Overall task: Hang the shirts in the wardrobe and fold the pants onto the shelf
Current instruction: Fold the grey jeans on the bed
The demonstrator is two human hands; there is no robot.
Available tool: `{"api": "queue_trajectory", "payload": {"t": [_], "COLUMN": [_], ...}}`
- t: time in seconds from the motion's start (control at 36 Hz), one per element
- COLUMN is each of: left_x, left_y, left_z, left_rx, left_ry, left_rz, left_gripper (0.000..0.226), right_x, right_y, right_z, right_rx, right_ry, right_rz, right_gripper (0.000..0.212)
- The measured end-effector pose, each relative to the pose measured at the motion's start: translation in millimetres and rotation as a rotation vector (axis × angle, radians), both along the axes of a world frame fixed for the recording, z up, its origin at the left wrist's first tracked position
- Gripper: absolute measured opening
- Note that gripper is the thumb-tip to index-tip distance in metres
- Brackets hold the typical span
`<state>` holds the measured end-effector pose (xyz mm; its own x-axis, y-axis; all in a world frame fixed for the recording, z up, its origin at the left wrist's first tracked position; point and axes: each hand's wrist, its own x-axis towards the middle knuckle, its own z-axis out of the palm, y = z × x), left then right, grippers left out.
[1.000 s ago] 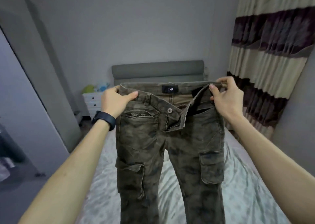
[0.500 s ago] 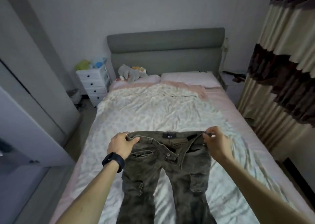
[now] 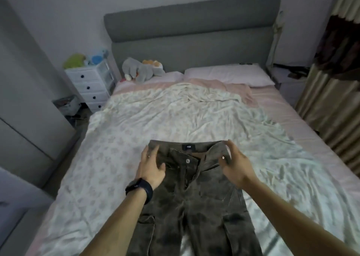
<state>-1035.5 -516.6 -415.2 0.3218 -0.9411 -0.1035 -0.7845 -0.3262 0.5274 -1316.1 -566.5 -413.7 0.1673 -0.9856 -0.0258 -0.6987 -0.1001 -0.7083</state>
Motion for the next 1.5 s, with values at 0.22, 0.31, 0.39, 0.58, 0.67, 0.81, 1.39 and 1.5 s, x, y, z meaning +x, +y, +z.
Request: {"api": "queue_trajectory", "payload": {"t": [0.22, 0.31, 0.39, 0.58, 0.67, 0.81, 1.39, 1.5], "left_x": [-31, -34, -31, -11, -8, -17, 9, 15], "left_y": [-27, -58, -80, -93, -100, -113, -160, -151], "left_z": [-181, -207, -221, -259, -266, -273, -258, -262], "left_rx": [0.285, 0.222, 0.242, 0.365, 0.363, 0.338, 0.082, -0.024], "left_ry": [-0.264, -0.266, -0.287, -0.271, -0.248, -0.316, -0.236, -0.277], "left_rz": [-0.453, -0.476, -0.545, -0.590, -0.556, -0.480, -0.331, -0.264], "left_gripper": [0.055, 0.054, 0.054, 0.055, 0.054, 0.048, 0.044, 0.059], "right_x": [9, 31, 59, 110, 99, 81, 123, 138], "right_y": [57, 36, 5, -62, -72, -58, -60, -63], "right_z": [-165, -175, -175, -200, -206, -207, -229, -238], "right_rx": [0.224, 0.207, 0.187, 0.325, 0.285, 0.101, -0.035, 0.246], "right_ry": [0.326, 0.281, 0.191, 0.197, 0.159, -0.031, -0.226, -0.021], "right_rz": [0.114, 0.028, -0.046, -0.201, -0.302, -0.448, -0.307, 0.139], "right_gripper": [0.070, 0.058, 0.057, 0.049, 0.020, 0.011, 0.007, 0.046]}}
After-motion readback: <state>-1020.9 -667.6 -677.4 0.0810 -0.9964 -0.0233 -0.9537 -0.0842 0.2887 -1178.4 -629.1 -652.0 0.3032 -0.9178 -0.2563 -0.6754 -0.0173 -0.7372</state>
